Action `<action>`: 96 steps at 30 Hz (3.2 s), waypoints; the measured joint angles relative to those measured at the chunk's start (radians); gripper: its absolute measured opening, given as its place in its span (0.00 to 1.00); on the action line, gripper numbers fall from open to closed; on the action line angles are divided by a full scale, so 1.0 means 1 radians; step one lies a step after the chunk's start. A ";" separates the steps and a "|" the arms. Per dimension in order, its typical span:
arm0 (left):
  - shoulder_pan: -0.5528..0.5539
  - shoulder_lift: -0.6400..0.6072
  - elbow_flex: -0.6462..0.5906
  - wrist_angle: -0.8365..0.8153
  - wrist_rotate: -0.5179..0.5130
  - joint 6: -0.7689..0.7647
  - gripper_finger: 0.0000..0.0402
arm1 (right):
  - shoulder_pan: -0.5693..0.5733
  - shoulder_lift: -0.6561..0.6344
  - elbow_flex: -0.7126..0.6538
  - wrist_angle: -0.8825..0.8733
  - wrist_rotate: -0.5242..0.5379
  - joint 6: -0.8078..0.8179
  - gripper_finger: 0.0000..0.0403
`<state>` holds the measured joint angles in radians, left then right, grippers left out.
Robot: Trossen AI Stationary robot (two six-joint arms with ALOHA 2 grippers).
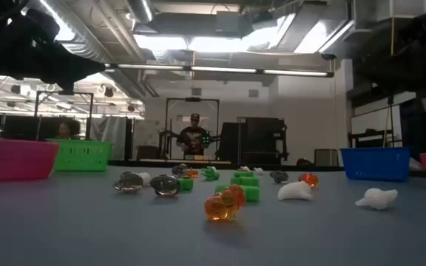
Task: Sort Halloween decoration
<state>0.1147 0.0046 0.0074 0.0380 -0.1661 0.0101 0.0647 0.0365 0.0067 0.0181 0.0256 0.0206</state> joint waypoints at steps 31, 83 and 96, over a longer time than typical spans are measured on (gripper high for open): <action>0.000 0.000 0.000 0.000 0.000 0.000 0.00 | 0.000 0.000 0.000 0.000 0.000 0.000 0.02; 0.000 0.000 0.000 0.000 0.000 0.000 0.00 | 0.000 0.000 0.000 0.288 0.096 0.159 0.47; 0.000 0.000 0.000 0.000 0.000 0.000 0.00 | 0.000 0.030 0.039 0.294 0.095 0.155 0.52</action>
<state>0.1147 0.0047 0.0073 0.0380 -0.1661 0.0105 0.0649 0.0667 0.0457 0.3126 0.1203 0.1752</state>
